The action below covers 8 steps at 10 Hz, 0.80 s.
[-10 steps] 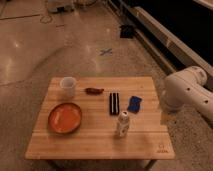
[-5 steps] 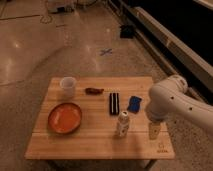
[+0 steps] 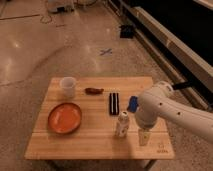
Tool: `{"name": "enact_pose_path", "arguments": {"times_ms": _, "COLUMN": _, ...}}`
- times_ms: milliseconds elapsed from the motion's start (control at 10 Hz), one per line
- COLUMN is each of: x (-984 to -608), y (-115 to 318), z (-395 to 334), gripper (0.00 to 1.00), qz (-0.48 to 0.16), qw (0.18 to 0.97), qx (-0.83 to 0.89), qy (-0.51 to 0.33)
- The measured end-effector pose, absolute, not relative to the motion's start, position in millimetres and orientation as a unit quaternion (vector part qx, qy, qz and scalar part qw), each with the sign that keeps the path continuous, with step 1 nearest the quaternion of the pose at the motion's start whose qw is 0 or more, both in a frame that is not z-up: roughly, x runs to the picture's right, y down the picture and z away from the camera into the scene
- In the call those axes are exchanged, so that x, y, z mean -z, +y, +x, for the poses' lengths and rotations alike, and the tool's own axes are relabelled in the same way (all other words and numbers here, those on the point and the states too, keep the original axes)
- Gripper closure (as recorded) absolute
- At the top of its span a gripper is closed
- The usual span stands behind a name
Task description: Knock the bottle over
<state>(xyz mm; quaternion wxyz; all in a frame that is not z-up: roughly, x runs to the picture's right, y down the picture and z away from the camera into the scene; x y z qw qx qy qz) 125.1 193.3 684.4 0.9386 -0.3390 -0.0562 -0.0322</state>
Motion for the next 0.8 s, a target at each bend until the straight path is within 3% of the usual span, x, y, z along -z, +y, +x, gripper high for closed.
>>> {"name": "enact_pose_path", "arguments": {"times_ms": 800, "x": -658.7, "y": 193.6, "z": 26.6, "gripper": 0.21, "qz": -0.340, "qw": 0.927, "qx": 0.087, "qy": -0.136}}
